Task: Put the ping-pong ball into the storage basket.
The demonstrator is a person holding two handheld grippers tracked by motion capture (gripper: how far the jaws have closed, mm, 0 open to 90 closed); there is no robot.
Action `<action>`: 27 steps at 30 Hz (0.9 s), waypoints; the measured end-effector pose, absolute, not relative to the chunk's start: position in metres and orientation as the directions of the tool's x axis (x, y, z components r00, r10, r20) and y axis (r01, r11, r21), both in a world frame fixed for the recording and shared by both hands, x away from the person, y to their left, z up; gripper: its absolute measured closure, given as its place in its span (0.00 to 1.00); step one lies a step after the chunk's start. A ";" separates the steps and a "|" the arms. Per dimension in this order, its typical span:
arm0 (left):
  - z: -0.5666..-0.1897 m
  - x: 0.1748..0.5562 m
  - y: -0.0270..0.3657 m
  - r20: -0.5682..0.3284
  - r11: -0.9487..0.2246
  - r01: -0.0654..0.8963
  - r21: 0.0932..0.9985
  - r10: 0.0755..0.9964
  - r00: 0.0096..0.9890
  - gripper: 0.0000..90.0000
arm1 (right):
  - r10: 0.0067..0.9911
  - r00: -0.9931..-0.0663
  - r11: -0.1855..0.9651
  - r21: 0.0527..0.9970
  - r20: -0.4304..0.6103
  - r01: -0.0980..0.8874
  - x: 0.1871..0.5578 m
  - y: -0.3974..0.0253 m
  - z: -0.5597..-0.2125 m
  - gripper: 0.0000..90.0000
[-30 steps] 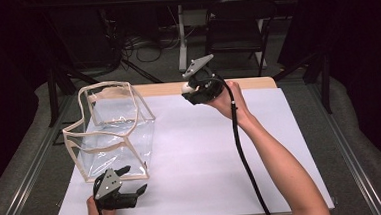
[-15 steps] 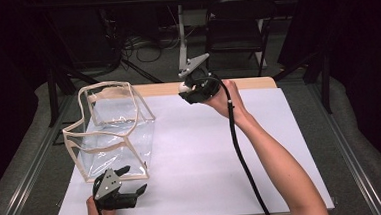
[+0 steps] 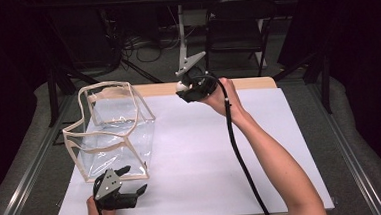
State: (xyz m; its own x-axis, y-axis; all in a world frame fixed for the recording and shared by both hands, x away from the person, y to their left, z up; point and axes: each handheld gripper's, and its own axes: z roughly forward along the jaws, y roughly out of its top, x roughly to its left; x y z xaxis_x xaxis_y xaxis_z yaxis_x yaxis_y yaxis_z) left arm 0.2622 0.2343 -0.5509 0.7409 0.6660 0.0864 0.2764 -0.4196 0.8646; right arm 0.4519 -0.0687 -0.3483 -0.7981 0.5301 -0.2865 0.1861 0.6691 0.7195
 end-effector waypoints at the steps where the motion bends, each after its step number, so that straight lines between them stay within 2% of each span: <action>1: -0.551 0.262 0.234 0.086 -0.418 0.276 0.865 0.667 0.740 0.18 | 0.527 -0.799 0.671 0.719 -0.289 0.183 0.452 -0.068 -0.348 0.57; 27: -0.551 0.262 0.234 0.085 -0.418 0.275 0.866 0.664 0.743 0.18 | 0.501 -0.811 0.689 0.707 -0.304 0.161 0.453 -0.050 -0.339 0.57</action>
State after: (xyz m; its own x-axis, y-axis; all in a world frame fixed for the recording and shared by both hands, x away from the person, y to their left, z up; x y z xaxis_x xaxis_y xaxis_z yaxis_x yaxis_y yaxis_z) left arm 0.2624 0.2336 -0.5509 0.7426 0.6643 0.0851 0.2749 -0.4182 0.8658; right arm 0.4529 -0.0497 -0.3385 -0.8106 0.5006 -0.3038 0.1607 0.6891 0.7066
